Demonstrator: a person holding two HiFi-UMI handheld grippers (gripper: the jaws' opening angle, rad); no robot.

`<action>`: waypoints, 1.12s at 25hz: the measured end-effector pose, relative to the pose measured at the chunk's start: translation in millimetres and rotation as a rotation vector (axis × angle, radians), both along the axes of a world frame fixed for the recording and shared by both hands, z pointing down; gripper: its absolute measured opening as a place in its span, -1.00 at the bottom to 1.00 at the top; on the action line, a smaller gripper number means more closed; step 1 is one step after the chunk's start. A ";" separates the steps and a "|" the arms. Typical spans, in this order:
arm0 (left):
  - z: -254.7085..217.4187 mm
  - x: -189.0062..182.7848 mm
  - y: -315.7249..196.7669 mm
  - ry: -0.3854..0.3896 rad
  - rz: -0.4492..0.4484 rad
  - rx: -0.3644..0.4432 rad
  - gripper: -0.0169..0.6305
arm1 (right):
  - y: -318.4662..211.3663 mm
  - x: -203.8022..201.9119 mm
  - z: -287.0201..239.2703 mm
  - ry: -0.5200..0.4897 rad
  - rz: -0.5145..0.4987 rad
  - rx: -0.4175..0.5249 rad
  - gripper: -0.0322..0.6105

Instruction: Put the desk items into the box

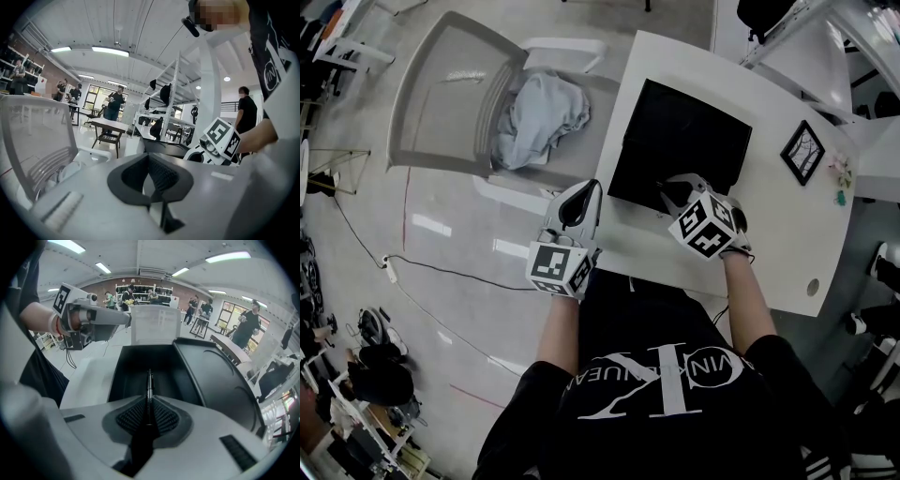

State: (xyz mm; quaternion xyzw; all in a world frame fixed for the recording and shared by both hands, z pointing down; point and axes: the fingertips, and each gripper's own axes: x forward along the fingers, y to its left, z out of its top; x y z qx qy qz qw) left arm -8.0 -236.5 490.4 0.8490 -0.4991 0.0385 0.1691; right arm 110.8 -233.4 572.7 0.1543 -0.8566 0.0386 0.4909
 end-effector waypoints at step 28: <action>0.0 -4.4 11.8 0.025 -0.004 0.000 -0.91 | 1.1 6.8 -5.1 0.016 0.052 0.038 -0.74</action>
